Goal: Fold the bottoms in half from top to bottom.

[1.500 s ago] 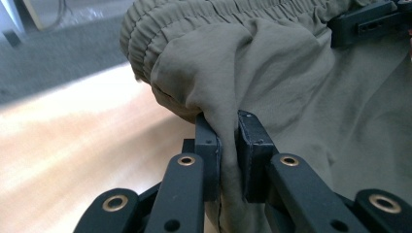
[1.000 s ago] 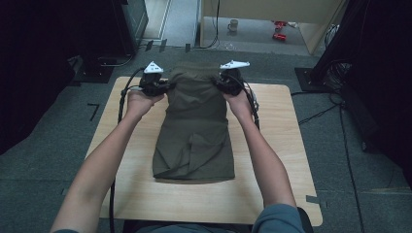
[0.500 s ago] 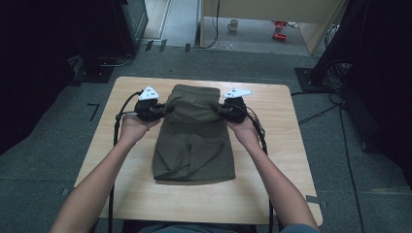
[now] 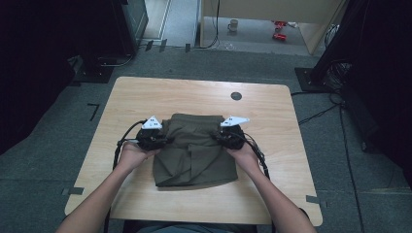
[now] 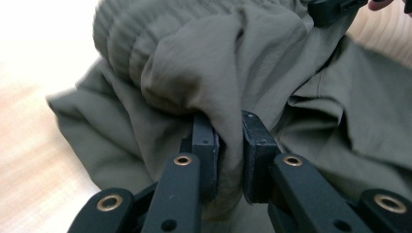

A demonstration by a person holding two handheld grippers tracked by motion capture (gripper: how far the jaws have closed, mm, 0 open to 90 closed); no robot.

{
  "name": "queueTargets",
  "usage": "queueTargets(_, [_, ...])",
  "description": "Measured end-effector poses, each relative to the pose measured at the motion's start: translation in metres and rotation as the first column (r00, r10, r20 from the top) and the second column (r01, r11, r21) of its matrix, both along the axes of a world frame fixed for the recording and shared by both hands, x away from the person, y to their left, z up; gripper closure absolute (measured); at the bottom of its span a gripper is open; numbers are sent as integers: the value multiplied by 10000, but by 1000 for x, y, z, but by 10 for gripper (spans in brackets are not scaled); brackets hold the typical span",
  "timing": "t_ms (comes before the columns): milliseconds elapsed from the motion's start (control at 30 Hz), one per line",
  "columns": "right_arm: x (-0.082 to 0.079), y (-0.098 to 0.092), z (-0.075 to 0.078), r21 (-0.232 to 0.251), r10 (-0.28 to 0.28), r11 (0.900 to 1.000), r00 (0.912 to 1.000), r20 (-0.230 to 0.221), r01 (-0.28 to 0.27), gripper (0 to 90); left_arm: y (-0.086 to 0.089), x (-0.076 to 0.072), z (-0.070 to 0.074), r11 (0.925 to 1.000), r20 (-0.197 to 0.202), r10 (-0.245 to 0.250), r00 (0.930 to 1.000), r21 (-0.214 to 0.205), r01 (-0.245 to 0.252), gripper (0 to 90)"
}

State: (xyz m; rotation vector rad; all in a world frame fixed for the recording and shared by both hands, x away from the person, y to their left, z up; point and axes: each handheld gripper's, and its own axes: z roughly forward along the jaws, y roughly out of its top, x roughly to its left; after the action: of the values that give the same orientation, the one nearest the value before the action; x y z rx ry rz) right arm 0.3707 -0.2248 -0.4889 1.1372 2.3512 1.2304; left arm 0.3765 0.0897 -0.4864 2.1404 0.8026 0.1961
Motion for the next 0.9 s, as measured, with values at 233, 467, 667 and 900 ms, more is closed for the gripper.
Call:
queueTargets(233, [-2, 2, -25, -269, -39, 9996, 9991, -417, 27, 785, 1, 3, -17, 9996, -791, 142, 9968, -215, -160, 766])
queueTargets(467, [3, -1, -17, 14, 10, 10000, 9903, -1387, -8, 564, 7, 8, -1, 9988, -1211, 246, 9923, -389, -295, 647])
queueTargets(667, [1, -8, 0, 59, 50, 10000, 9946, -1034, -44, 444, 21, 14, 19, 9925, -1073, 482, 9931, -1067, -597, 609])
queueTargets(900, [12, -35, 17, 717, -458, 9961, 9953, -857, 520, 504, 29, 30, 33, 9887, -1130, 726, 9909, -1222, -864, 717])
